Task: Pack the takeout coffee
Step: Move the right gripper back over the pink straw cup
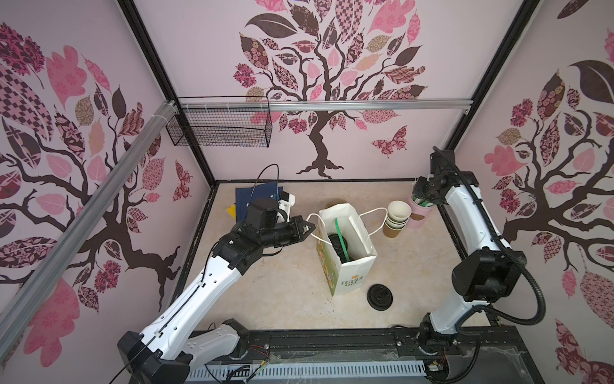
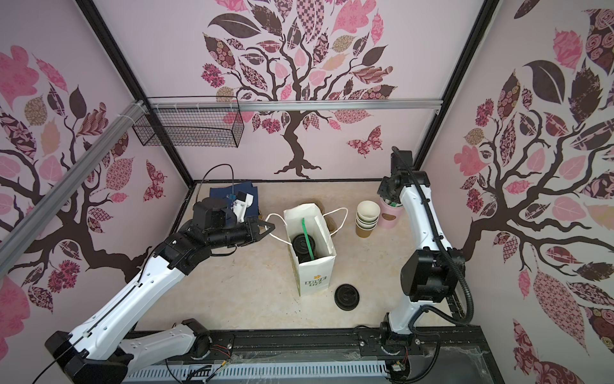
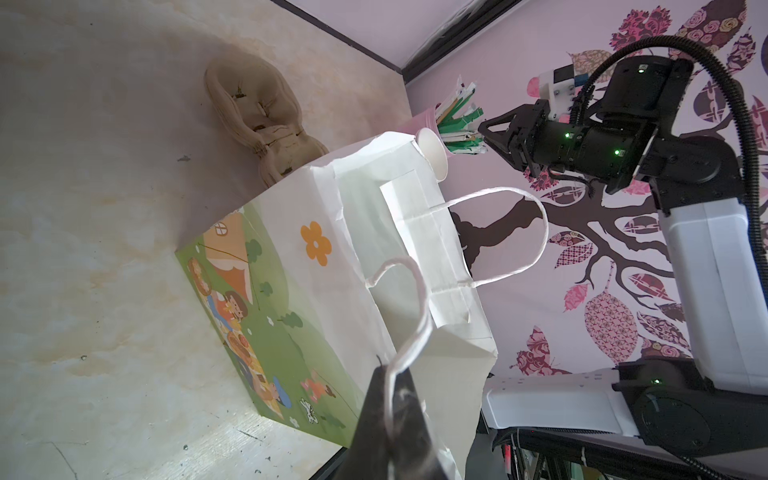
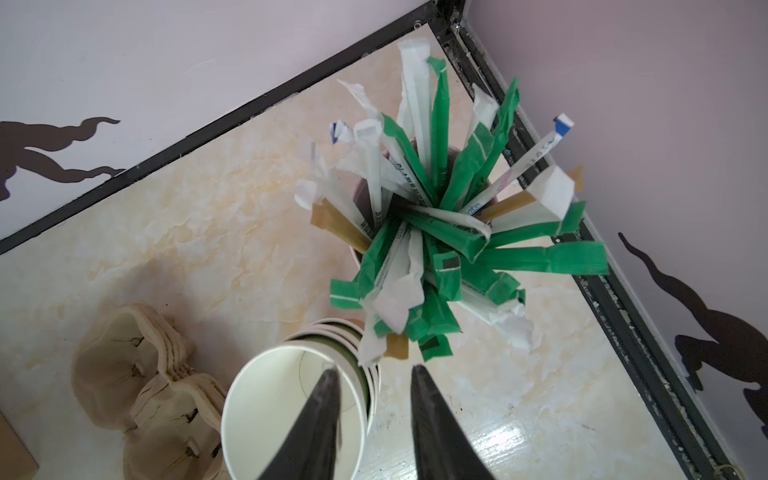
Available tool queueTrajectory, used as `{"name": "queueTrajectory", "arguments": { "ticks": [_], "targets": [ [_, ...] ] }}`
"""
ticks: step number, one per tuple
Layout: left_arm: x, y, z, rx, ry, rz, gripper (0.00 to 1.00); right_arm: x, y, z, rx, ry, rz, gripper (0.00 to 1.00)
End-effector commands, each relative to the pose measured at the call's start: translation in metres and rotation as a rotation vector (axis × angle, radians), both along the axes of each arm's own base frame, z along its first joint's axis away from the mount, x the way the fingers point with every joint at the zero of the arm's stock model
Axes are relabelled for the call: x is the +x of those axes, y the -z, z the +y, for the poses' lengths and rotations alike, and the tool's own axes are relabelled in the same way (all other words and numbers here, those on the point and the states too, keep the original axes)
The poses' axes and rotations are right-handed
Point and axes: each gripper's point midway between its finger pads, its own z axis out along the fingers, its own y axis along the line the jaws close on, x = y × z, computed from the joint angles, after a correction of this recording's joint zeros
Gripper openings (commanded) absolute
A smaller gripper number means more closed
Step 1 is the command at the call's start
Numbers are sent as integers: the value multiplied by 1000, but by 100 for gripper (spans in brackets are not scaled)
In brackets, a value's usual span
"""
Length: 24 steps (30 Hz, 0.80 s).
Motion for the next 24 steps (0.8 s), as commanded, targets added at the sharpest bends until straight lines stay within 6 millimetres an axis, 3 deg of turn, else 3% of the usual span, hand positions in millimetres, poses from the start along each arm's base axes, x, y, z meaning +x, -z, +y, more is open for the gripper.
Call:
{"name": "queueTrajectory", "arguments": {
  "ticks": [1, 5, 12, 19, 24],
  "targets": [
    [4, -1, -2, 4, 6, -27, 0, 13, -4, 0, 21, 24, -23, 33],
    [6, 0, -4, 0, 14, -25, 0, 17, 4, -7, -3, 59, -12, 31],
    [8, -1, -6, 3, 21, -27, 0, 18, 17, -1, 40, 59, 27, 25],
    [8, -2, -7, 2, 21, -27, 0, 13, 17, -9, 8, 85, 50, 17],
    [8, -1, -6, 6, 18, -25, 0, 12, 9, -11, -12, 83, 41, 5]
  ]
}}
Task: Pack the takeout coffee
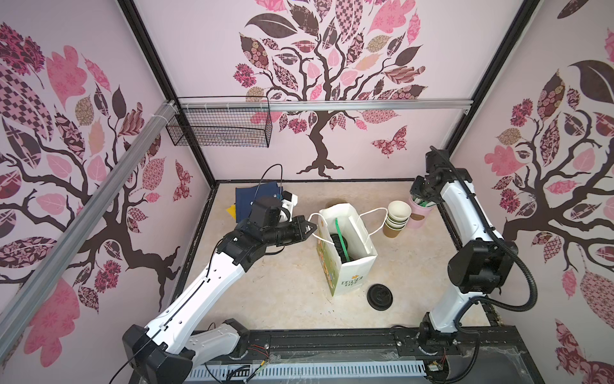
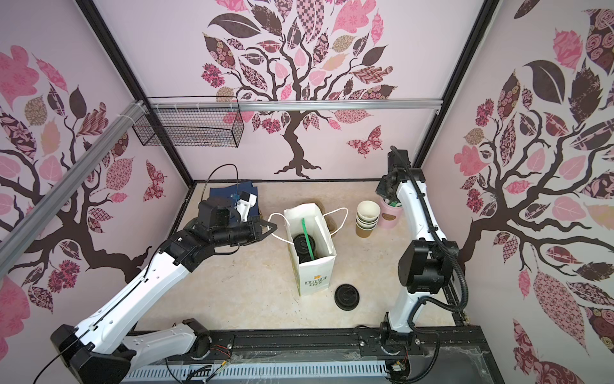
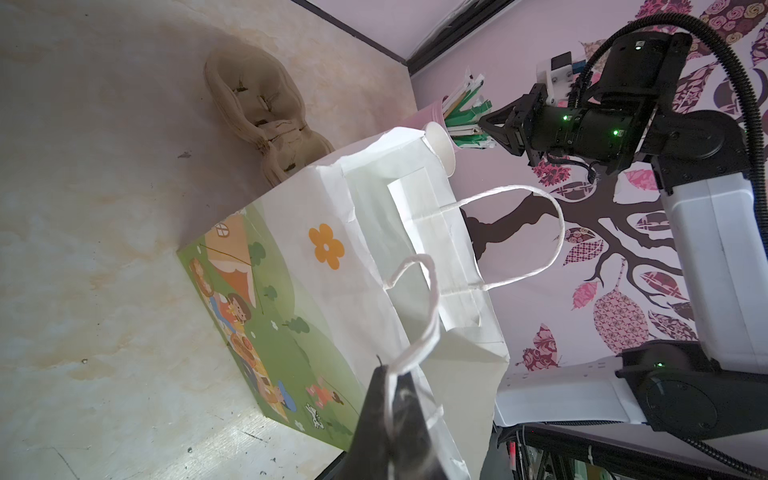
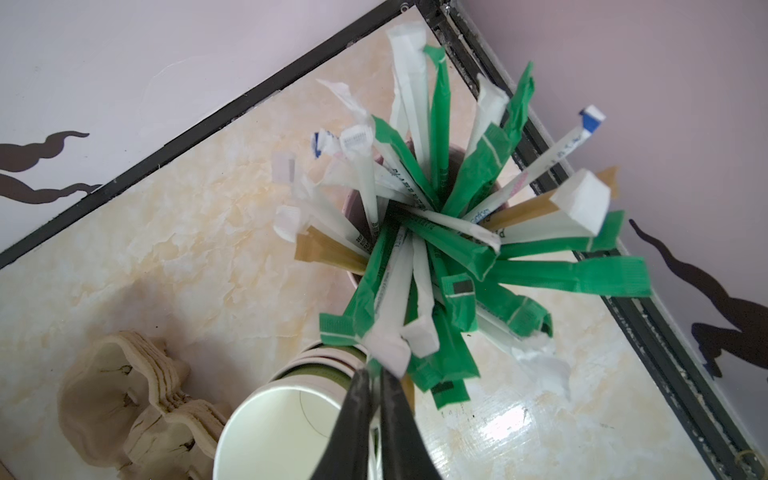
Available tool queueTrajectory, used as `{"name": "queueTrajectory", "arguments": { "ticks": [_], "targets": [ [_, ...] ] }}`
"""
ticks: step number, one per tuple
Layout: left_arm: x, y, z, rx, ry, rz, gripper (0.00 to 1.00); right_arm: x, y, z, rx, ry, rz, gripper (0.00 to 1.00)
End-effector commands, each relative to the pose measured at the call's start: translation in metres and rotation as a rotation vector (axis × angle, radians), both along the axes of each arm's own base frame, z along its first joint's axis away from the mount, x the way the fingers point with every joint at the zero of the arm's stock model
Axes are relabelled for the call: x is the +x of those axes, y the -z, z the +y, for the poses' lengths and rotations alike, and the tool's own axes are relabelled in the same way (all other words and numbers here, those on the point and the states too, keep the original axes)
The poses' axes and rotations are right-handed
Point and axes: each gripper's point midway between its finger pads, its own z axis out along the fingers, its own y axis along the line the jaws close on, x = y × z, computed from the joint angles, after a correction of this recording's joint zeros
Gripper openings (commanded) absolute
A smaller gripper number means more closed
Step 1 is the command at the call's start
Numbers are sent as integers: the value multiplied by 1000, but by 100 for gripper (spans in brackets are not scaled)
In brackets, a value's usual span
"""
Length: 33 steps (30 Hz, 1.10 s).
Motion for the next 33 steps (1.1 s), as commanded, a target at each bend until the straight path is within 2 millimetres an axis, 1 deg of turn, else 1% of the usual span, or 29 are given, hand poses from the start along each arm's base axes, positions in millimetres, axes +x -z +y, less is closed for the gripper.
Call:
{"name": "queueTrajectory", "arguments": {
  "ticks": [1, 2, 6, 11, 16, 17, 18, 24, 27, 30, 33],
  "targets": [
    [3, -10, -1, -11, 3, -38, 0, 1, -5, -5, -23, 13, 10, 2],
    [3, -10, 0, -9, 1, -37, 0, 1, -6, -5, -26, 11, 10, 0],
    [2, -11, 1, -5, -3, -43, 0, 0, -15, -5, -32, 2, 3, 0],
    [2, -11, 4, 6, -11, -47, 0, -2, -33, -5, -37, -4, -24, 0],
    [3, -10, 7, 17, -22, -57, 0, -9, -50, -5, -42, -5, -48, 0],
    [2, -11, 7, 20, -23, -61, 4, -10, -53, -5, -42, -4, -52, 0],
    [3, -11, 8, 23, -26, -64, 10, -12, -56, -7, -45, 2, -58, 0],
    [2, -19, 17, 48, -55, -106, 39, -22, -91, -8, -51, 16, -139, 0],
    [3, -26, 27, 81, -85, -152, 50, -29, -107, -7, -51, 20, -179, 0],
    [5, -39, 41, 132, -131, -220, 58, -36, -127, -8, -62, 23, -220, 0],
    [9, -59, 57, 193, -182, -322, 62, -48, -150, -8, -63, 32, -263, 0]
  ]
}}
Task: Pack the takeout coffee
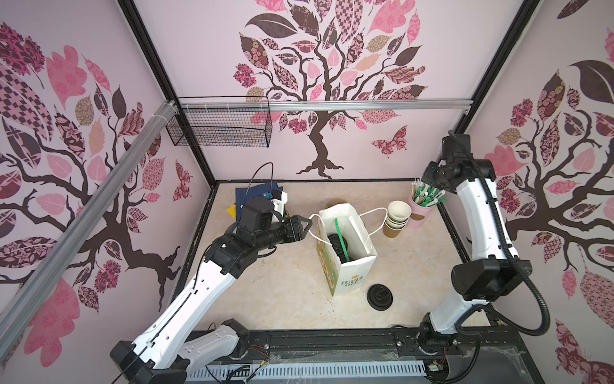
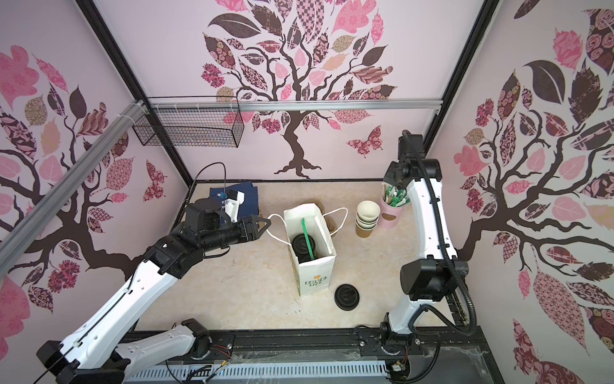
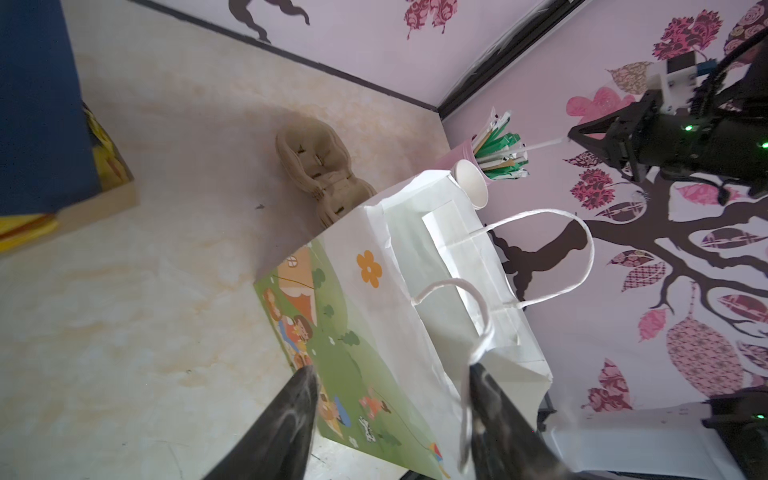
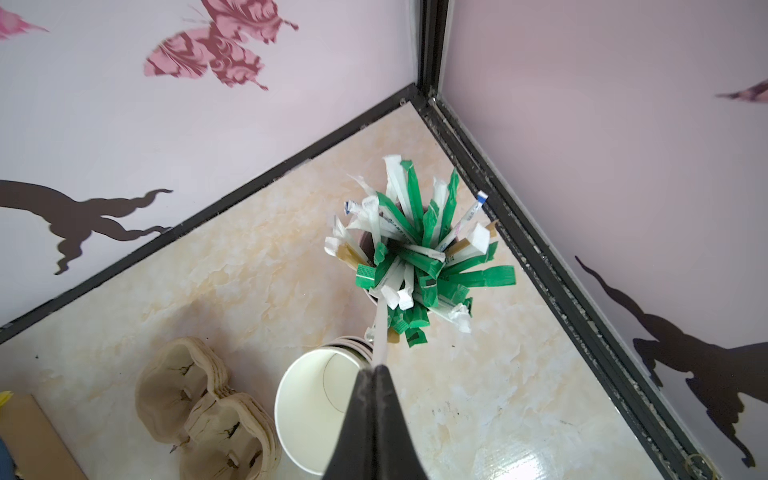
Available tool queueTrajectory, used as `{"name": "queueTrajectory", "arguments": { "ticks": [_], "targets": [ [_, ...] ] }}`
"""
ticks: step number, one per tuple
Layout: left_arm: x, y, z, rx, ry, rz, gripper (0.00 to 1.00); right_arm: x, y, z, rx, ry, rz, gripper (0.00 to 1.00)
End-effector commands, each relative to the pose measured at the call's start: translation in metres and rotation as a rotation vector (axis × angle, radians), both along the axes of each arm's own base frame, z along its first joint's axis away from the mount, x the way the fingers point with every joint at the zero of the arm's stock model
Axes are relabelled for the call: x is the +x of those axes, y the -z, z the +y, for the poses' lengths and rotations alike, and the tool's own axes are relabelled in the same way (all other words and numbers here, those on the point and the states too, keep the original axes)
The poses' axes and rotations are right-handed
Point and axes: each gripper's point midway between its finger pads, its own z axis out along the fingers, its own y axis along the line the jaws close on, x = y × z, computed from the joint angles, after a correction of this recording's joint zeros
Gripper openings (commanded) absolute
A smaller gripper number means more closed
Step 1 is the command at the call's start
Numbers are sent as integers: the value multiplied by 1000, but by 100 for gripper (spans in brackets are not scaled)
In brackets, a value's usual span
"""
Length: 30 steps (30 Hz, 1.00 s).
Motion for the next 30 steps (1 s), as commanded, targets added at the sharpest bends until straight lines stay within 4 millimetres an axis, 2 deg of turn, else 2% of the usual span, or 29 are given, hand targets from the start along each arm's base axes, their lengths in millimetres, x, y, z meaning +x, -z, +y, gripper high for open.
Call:
{"name": "queueTrajectory", "arguments": {
  "ticks": [1, 3, 5, 7, 9, 12, 15, 19, 21, 24, 30],
  "targets": [
    [8, -47, 23, 77, -71, -196, 63, -30, -54, -4, -10, 30, -108, 0],
    [13, -68, 22, 93, -66, -288, 63, -41, -69, 1, 5, 21, -143, 0],
    [17, -90, 10, 111, -31, -381, 63, -52, -81, 1, 1, 21, -169, 0],
    [16, -110, -17, 160, 43, -499, 63, -64, -102, 3, 4, 10, -216, 0],
    [13, -126, -54, 168, 139, -606, 63, -74, -119, 10, 23, -18, -257, 0],
    [9, -140, -102, 109, 255, -709, 63, -91, -142, 19, 41, -65, -322, 0],
    [-1, -147, -147, 67, 361, -787, 62, -110, -163, 25, 40, -93, -381, 0],
    [-12, -152, -191, 57, 442, -850, 62, -134, -185, 35, 51, -146, -431, 0],
    [-16, -153, -209, 51, 468, -873, 62, -145, -189, 43, 72, -182, -436, 0],
    [-23, -156, -229, 41, 487, -934, 64, -160, -184, 57, 128, -241, -409, 0],
    [-26, -170, -256, -68, 473, -1022, 66, -186, -172, 88, 288, -342, -351, 0]
  ]
}}
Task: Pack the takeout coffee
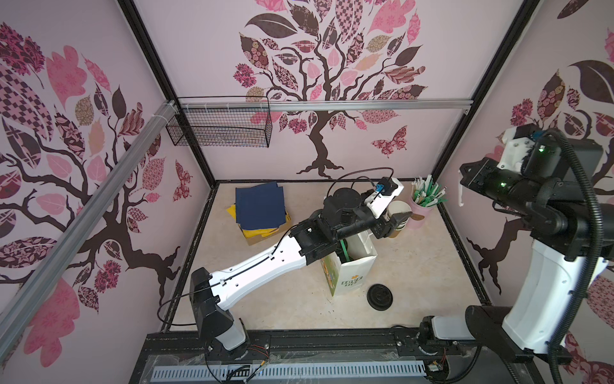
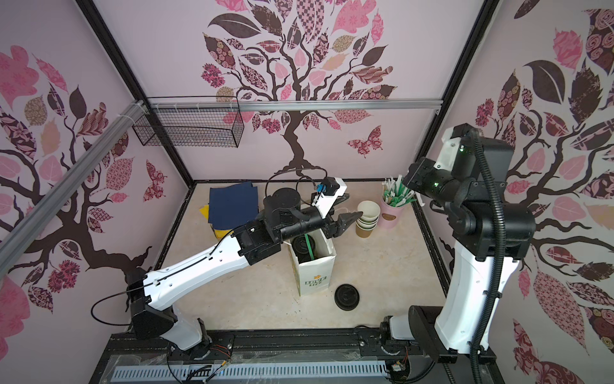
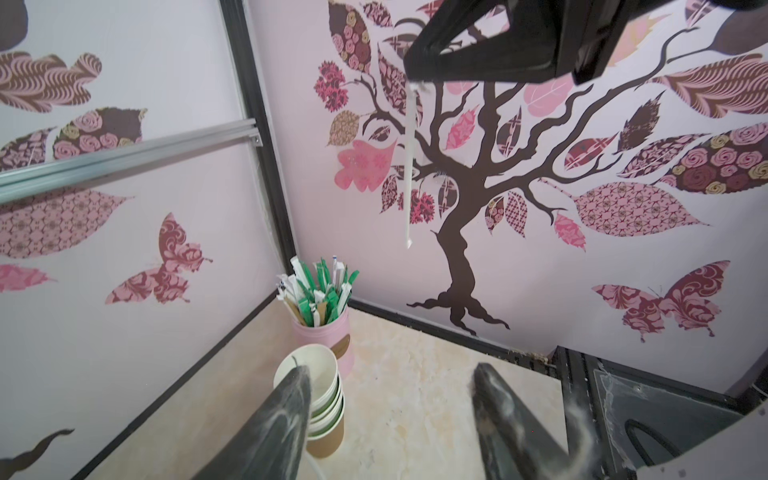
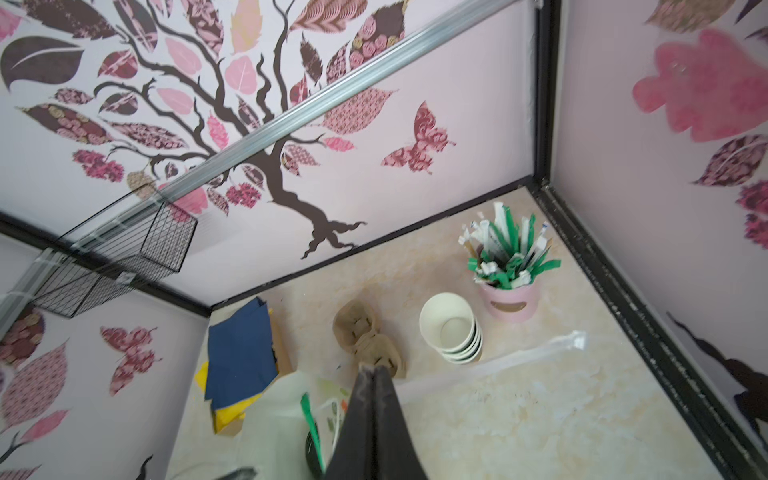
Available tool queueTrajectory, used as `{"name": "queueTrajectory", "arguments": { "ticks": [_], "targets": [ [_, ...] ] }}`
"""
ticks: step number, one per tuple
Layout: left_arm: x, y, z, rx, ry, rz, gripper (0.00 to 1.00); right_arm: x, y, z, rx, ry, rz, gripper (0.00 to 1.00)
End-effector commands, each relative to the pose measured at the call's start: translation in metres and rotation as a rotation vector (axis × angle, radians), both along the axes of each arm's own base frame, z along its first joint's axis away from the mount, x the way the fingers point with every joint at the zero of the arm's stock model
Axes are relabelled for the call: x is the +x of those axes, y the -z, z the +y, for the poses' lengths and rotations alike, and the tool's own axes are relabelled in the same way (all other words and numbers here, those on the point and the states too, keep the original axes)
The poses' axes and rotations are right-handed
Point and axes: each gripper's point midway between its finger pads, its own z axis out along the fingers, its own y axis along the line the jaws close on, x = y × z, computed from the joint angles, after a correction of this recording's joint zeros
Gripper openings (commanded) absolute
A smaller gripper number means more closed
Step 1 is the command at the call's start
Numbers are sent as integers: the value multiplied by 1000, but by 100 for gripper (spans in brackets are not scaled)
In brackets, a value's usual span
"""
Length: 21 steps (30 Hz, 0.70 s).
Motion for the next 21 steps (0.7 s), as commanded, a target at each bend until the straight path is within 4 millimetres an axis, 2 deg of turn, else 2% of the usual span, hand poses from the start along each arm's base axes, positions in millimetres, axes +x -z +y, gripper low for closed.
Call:
{"name": "queueTrajectory", "arguments": {
  "ticks": [1, 2, 6, 10, 12, 18, 21],
  "targets": [
    [-4, -51, -10, -178, 40, -96, 66, -22, 12, 25, 107, -108, 68, 0],
    [-6, -55, -16, -208, 63, -95, 66, -24, 12, 29, 132, -129, 71, 0],
    [-5, -46, -41, -245, 123, -41, 67, -33, 11, 47, 233, -204, 81, 0],
    [-7, -41, -59, -241, 123, -79, 72, -40, 13, 54, 266, -230, 99, 0],
    [-2, -38, -67, -229, 84, -105, 72, -42, 14, 56, 274, -240, 108, 0],
    [27, -27, -65, -238, -83, -97, 56, -44, 14, 59, 293, -251, 117, 0],
    [34, -26, -63, -251, -118, -95, 48, -46, 16, 58, 293, -245, 122, 0]
  ]
}}
